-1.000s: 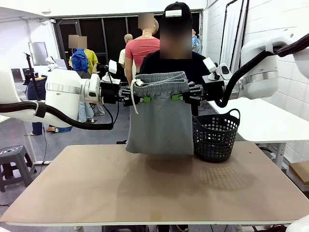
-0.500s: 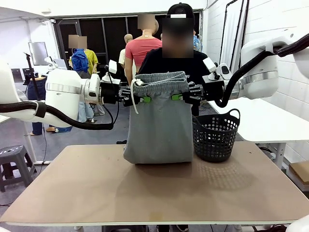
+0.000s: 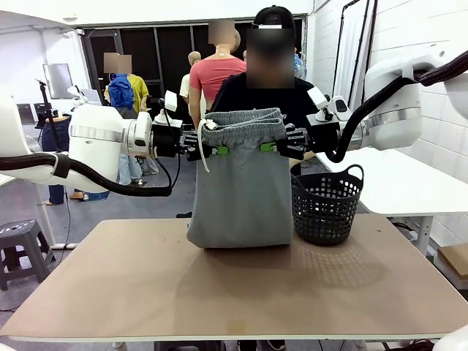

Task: Fold the training pants.
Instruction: Release the ends of the Training pants and then grab the overlapped ends.

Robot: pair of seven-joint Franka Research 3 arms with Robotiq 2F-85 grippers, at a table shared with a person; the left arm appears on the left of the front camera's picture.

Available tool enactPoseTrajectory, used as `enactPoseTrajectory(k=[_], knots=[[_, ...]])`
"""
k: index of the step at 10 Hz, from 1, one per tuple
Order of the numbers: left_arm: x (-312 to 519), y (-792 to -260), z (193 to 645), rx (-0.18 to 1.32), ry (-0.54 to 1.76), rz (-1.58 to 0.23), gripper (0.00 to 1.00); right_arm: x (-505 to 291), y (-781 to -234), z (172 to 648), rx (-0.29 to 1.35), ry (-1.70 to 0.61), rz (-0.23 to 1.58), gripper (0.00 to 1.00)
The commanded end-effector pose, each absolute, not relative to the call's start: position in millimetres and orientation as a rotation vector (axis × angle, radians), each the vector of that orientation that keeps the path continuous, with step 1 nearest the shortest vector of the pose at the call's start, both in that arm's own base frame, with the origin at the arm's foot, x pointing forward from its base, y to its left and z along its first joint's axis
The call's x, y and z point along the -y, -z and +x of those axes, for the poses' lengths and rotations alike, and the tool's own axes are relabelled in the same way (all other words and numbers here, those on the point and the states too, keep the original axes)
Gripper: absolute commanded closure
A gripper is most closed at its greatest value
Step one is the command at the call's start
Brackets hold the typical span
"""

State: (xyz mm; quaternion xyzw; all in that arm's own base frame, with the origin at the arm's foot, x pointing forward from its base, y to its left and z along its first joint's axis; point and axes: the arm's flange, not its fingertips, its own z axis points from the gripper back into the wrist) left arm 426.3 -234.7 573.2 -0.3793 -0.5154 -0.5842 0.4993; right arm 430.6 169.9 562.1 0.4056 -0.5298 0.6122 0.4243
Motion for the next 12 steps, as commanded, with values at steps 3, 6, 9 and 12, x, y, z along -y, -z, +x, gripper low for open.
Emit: enactPoseTrajectory(k=[3,6,9,12], knots=[[235.6,-577.1,425.5,1.247,1.404,-0.914,1.00,-169.7,-560.1,424.8,1.356,-1.523,1.032,1.00],[235.6,-577.1,425.5,1.247,1.404,-0.914,1.00,-169.7,-560.1,424.8,1.356,-1.523,1.032,1.00],[235.6,-577.1,425.5,1.247,1.404,-0.914,1.00,-169.7,-560.1,424.8,1.356,-1.523,1.032,1.00],[235.6,-577.1,425.5,1.247,1.404,-0.914,1.00,-169.7,-560.1,424.8,1.356,-1.523,1.032,1.00]])
